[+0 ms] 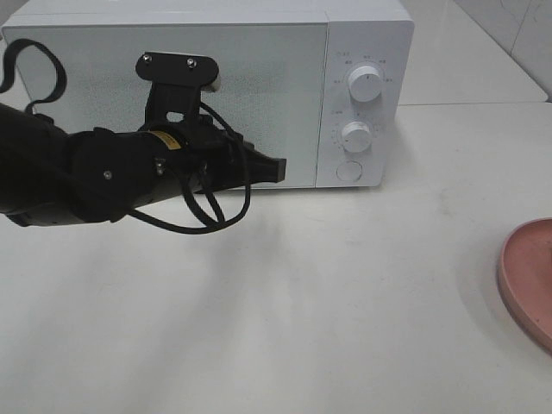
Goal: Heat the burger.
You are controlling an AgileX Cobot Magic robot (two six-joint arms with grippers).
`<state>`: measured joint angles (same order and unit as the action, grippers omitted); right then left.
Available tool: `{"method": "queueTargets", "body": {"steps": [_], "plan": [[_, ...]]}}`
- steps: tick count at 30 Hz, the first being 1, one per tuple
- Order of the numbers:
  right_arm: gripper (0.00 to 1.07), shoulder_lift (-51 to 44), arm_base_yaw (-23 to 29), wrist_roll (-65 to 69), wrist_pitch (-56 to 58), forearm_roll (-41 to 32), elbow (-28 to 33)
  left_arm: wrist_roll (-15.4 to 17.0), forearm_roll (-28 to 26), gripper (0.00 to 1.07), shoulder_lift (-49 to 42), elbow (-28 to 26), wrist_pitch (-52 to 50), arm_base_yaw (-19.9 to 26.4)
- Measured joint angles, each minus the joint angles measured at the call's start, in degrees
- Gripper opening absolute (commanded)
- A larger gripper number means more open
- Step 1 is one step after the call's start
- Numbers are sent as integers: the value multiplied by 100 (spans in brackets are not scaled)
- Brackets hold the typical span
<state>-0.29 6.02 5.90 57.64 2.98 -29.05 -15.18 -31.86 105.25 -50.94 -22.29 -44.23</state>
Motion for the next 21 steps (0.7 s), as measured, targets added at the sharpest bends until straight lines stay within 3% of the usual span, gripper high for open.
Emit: {"method": "queueTargets", "body": {"steps": [1, 2, 3, 5, 7, 9, 12, 14, 20, 21], "plan": [[75, 0, 0, 0, 0, 0, 0, 0, 0, 70, -92, 11, 418, 6], [75, 0, 0, 0, 0, 0, 0, 0, 0, 70, -92, 11, 418, 6], [75, 0, 0, 0, 0, 0, 0, 0, 0, 95, -132, 11, 659, 6], [75, 0, 0, 0, 0, 0, 0, 0, 0, 101, -252, 11, 1146, 6], [75, 0, 0, 0, 0, 0, 0, 0, 0, 100, -304, 11, 1346, 6], [75, 0, 0, 0, 0, 0, 0, 0, 229, 100, -607, 11, 2384, 6], [75, 0, 0, 0, 0, 0, 0, 0, 344, 100, -682, 11, 2693, 6], [75, 0, 0, 0, 0, 0, 0, 0, 951, 100, -1106, 11, 3867, 6], [75, 0, 0, 0, 0, 0, 0, 97, 1427, 100, -1507, 17, 4796, 6], [75, 0, 0, 0, 0, 0, 0, 292, 1633, 100, -1707, 17, 5168, 23]]}}
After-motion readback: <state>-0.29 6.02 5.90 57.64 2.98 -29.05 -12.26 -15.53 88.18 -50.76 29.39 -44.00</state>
